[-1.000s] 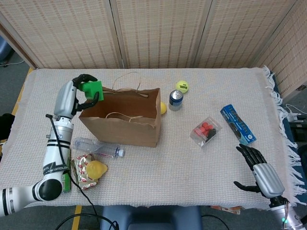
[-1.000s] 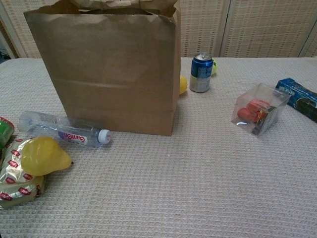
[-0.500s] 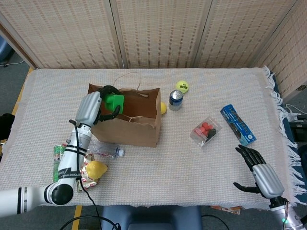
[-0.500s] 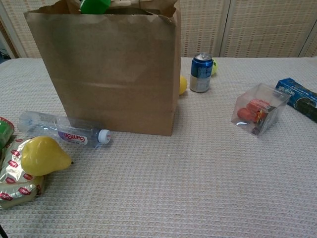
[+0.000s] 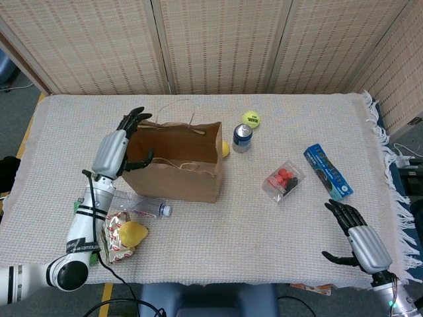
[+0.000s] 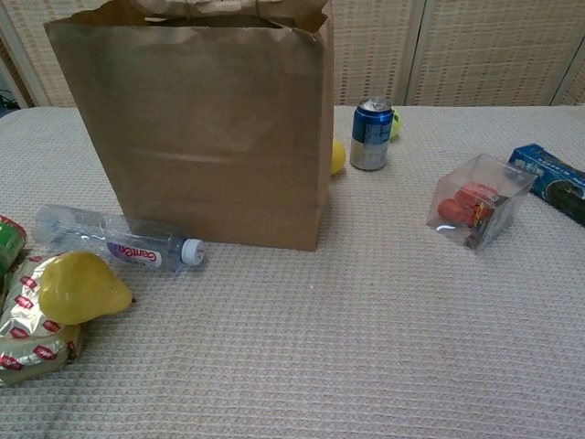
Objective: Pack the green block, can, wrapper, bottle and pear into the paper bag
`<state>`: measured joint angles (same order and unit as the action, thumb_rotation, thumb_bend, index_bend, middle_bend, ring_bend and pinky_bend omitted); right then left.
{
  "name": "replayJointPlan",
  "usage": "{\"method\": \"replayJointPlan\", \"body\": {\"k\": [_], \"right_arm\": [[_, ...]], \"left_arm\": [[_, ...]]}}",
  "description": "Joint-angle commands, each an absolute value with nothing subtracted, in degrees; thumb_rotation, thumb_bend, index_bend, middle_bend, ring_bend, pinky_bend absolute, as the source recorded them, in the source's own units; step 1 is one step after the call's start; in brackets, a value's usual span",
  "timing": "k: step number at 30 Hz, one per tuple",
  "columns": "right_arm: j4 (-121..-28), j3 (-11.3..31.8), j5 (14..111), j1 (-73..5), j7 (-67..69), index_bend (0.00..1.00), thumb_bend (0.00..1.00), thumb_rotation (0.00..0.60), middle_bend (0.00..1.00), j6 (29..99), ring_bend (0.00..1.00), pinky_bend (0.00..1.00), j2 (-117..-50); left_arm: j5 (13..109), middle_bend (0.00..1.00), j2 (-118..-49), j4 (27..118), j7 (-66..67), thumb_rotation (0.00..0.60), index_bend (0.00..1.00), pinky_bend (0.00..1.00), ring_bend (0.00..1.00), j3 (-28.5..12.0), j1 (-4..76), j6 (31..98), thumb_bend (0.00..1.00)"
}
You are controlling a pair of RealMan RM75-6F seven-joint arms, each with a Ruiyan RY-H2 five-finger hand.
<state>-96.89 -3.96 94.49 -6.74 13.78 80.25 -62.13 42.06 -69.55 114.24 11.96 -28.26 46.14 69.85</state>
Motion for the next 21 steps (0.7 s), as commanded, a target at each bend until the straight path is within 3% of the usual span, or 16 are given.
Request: {"method": "replayJointPlan", "body": {"k": [1,7,9,17,21], "right_arm": [[-96.9,-4.0,94.5,-6.7,13.7,0.00,0.04,0.600,0.00,80.2,0.00,0.06,-62.1],[-96.8,-4.1,94.6,-6.7,13.4,0.00,0.04,0.600,0.00,80.1,0.00,0.06,-62.2],[-96.8,-4.1,94.4,-6.7,13.1,0.00,0.04,0.600,0.00,80.0,0.00,0.06,-62.3],[-96.8,-4.0,94.3,-6.6,12.2,0.00,0.04,0.600,0.00,80.0,0.00,0.06,-62.6],[-95.8,-4.2,96.4,-6.8,13.1,0.00,0.04,0.600,0.00,81.0,0.00,0.06,-63.0]], "left_arm": [[45.3,0.19,-67.1,115.7,9.5,0.600,0.33,0.37,0.21,-27.5,42.1,73.8,0.51],[48.3,0.43,-64.6,116.4,7.1,0.600,0.48,0.54,0.43,-26.4,37.8,77.4,0.55],[50.4,0.47,-60.3,115.6,6.0,0.600,0.50,0.56,0.46,-22.2,31.2,80.2,0.55],[69.2,0.45,-55.3,100.6,-0.7,0.600,0.49,0.53,0.45,-6.8,21.7,74.3,0.55],[79.4,0.30,-57.7,89.4,-1.5,0.600,0.33,0.40,0.34,-0.8,19.6,73.8,0.49]]}}
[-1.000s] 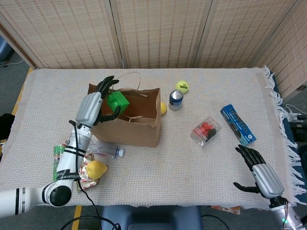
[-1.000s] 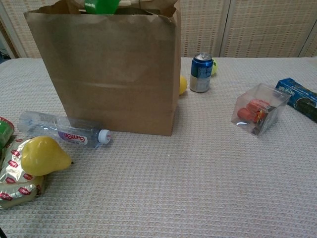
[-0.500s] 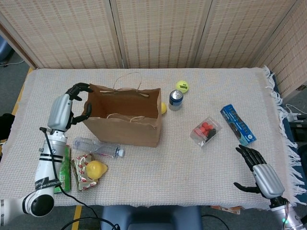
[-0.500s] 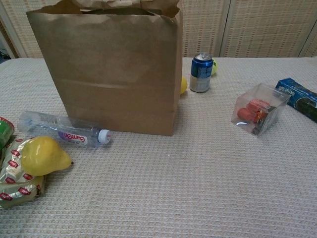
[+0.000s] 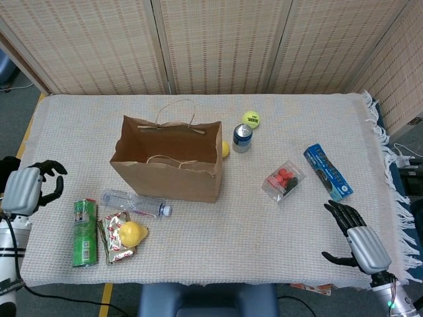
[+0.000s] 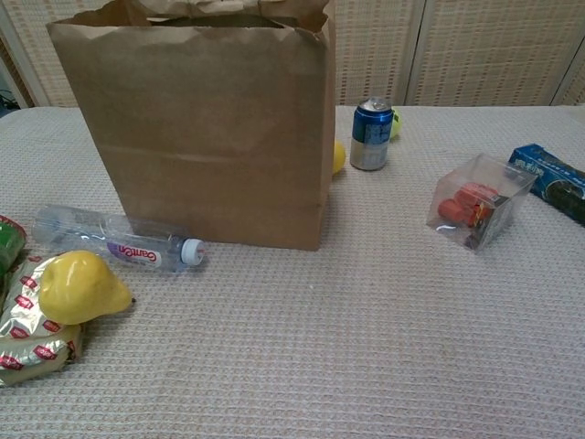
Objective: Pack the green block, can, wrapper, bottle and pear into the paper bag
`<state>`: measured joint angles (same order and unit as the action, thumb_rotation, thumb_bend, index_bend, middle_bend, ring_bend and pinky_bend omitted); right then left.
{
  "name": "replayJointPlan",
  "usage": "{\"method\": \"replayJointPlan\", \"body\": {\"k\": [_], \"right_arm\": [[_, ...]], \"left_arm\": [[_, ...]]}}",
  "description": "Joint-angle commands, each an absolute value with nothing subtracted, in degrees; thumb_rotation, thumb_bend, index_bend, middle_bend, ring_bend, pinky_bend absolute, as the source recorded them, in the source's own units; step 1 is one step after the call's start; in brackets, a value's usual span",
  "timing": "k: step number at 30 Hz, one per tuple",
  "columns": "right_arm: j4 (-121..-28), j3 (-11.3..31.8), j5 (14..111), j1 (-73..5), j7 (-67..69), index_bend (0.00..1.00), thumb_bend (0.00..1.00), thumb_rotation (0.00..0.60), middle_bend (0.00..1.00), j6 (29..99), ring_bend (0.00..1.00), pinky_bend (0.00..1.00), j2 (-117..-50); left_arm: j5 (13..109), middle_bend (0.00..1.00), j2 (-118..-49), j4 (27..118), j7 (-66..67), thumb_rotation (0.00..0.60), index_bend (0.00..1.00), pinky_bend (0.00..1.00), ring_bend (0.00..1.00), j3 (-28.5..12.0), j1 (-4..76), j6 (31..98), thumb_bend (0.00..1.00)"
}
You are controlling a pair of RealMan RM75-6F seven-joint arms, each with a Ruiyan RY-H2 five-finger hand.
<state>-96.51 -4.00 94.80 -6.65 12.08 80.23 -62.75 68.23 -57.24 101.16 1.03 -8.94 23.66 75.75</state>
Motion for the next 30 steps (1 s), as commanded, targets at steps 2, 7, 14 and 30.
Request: {"method": "replayJointPlan", "body": {"k": [2,7,14,30], "right_arm": [[-94.6,-4.2,98.6,-6.9,15.2,0.00,0.04,0.600,0.00,82.7,0.00,0.06,-63.5],[-91.3,-3.6,101.6,-6.3,20.0,0.00,0.02,0.600,0.00,88.1,0.00,0.06,-65.7],[-90.2,-3.9,101.7,-6.4,21.1,0.00,0.02,0.600,0.00,88.3,0.00,0.06,-66.0],[-92.0,-5.0,100.6,-7.0,20.9,0.00,0.02,0.600,0.00,86.0,0.00,0.06,-64.7]], "left_arm": [[83.2,0.20,-59.4,85.1,-0.5,0.600,0.22,0.33,0.25,1.1,19.3,74.2,0.46],[92.7,0.01,-62.8,75.5,2.9,0.600,0.06,0.15,0.03,5.0,20.3,74.0,0.38],[107.0,0.00,-64.2,62.8,10.3,0.600,0.00,0.07,0.00,9.2,25.1,74.5,0.34],[115.5,0.00,-70.0,49.0,11.6,0.600,0.00,0.06,0.00,14.1,28.9,72.8,0.35]]}}
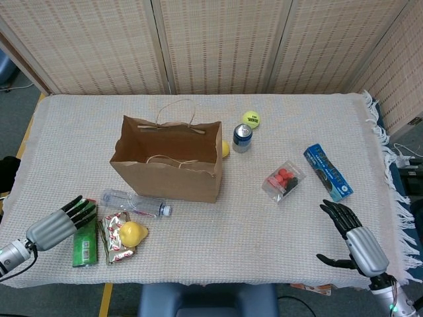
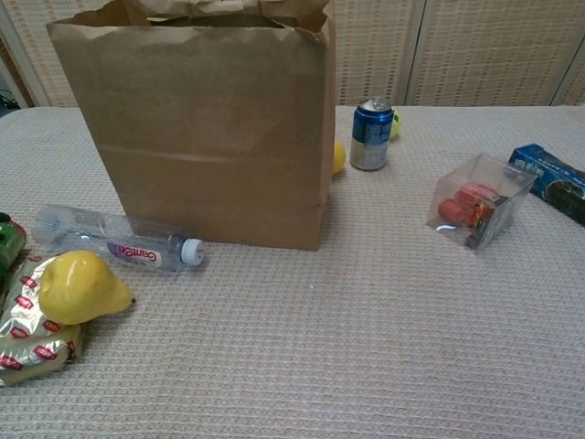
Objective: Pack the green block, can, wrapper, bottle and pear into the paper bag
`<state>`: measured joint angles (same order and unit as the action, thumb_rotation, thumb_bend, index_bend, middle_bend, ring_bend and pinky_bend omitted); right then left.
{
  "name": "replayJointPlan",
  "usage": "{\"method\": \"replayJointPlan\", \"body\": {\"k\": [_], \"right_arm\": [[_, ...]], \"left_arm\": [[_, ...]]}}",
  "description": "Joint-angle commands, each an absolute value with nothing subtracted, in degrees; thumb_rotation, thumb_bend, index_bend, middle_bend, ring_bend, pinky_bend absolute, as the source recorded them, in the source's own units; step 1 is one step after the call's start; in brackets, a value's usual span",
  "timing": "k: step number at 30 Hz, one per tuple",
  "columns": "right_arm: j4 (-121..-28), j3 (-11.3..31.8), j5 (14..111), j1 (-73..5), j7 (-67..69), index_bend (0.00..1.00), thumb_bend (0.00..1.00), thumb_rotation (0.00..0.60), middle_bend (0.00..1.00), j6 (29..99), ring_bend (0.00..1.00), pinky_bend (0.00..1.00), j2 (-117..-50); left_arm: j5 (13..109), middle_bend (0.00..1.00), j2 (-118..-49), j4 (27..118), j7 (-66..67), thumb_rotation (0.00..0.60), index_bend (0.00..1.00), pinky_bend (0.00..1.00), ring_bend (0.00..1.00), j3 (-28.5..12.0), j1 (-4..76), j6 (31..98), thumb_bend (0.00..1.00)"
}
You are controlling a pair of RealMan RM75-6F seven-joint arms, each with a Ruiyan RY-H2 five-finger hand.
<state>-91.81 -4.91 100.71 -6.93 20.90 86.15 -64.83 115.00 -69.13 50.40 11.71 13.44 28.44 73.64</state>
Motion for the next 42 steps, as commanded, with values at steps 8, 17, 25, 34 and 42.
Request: {"method": "replayJointPlan", "body": {"k": [8,17,25,34,42], "right_arm": [[-92.3,-5.1,100.1,-7.1,20.7,0.00,0.01,0.600,0.00,85.7,0.00,0.06,-64.6],[-93.0,-5.0,99.5,-7.1,20.6,0.00,0.02,0.600,0.00,85.2,0.00,0.06,-64.4],[-93.4,-4.9,98.9,-7.1,20.4,0.00,0.01,0.600,0.00,84.9,0.00,0.06,-64.4],[-93.7,-4.8,98.6,-7.2,20.2,0.00,0.02,0.600,0.00,84.7,0.00,0.06,-64.3],[-93.8,-4.8,98.6,-7.1,20.1,0.00,0.02,0.600,0.00,84.7,0.00,0.06,-64.2]], "left_arm": [[115.3,0.00,-72.4,45.4,10.2,0.600,0.00,0.06,0.00,15.2,29.1,71.9,0.35],[117.4,0.00,-76.1,40.1,9.2,0.600,0.03,0.08,0.00,17.9,30.1,71.2,0.37],[118.2,0.21,-79.1,35.7,7.0,0.600,0.38,0.35,0.21,19.2,30.0,73.4,0.53],[116.7,0.64,-78.8,32.6,5.1,0.600,0.70,0.66,0.59,18.3,29.5,78.8,0.64],[107.6,0.65,-74.8,34.3,4.0,0.600,0.71,0.67,0.59,11.2,27.7,82.4,0.64]]}}
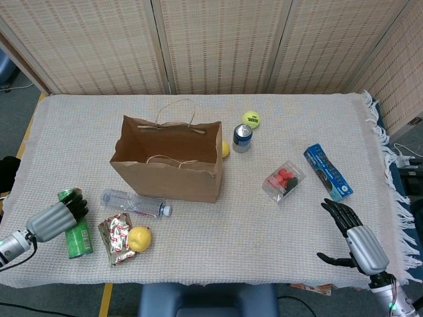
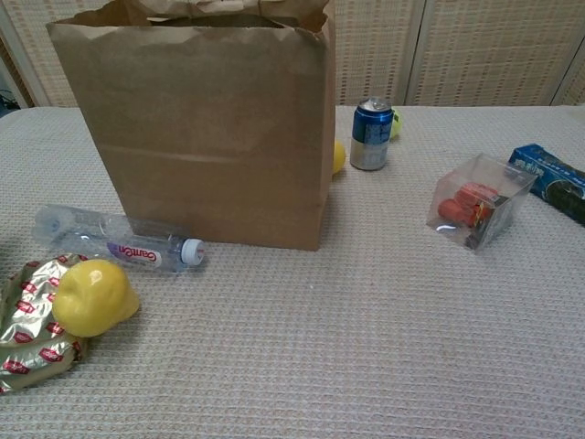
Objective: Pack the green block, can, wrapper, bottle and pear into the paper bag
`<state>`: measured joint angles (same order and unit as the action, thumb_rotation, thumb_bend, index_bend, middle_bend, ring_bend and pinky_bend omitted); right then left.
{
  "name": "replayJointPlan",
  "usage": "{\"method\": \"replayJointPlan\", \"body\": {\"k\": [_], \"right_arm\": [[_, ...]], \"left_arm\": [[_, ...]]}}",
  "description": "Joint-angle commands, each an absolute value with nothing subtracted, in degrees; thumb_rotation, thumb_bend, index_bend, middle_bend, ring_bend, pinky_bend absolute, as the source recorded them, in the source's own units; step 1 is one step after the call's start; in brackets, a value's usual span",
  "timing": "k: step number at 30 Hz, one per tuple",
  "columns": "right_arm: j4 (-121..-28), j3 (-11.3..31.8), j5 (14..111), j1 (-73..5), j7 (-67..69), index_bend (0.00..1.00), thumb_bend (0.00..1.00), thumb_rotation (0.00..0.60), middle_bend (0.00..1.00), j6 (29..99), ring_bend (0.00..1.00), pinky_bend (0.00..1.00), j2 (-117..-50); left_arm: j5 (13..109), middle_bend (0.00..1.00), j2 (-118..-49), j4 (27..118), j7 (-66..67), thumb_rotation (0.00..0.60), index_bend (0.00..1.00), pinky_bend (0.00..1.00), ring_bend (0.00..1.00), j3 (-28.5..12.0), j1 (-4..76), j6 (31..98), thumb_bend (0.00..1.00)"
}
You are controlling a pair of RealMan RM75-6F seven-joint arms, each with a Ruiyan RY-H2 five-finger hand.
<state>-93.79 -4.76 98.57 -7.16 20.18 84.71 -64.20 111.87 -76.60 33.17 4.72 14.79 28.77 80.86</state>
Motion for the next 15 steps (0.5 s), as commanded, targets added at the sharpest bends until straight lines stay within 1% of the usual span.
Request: {"method": "replayJointPlan", "body": {"k": [1,3,7,8,15], "right_arm": [[-93.8,-4.8,98.6,-7.1,20.1,0.00,0.02,0.600,0.00,84.7,0.00,0.06,-64.2],[-93.9,-4.8,98.5,-7.1,20.1,0.00,0.02,0.600,0.00,84.6,0.00,0.06,-64.2],[-94.1,-4.8,98.4,-7.1,19.9,0.00,0.02,0.600,0.00,84.6,0.00,0.06,-64.1],[-94.1,-4.8,98.4,-7.1,19.8,0.00,0.02,0.600,0.00,84.6,0.00,0.06,-64.1],[-94.0,-4.8,98.4,-7.1,19.5,0.00,0.02,0.600,0.00,84.4,0.00,0.06,-64.2]], "left_arm": [[106.1,0.65,-74.4,34.7,4.0,0.600,0.71,0.67,0.59,10.0,27.4,82.9,0.64],[101.9,0.65,-73.9,35.9,3.6,0.600,0.72,0.68,0.60,6.6,26.5,83.7,0.64],[92.8,0.66,-73.3,40.1,1.8,0.600,0.72,0.69,0.61,-0.3,25.1,83.0,0.64],[90.3,0.66,-73.2,41.9,1.6,0.600,0.72,0.69,0.61,-2.3,24.8,82.8,0.64],[78.4,0.67,-71.8,55.2,2.7,0.600,0.72,0.69,0.61,-12.3,24.4,82.9,0.64]]}}
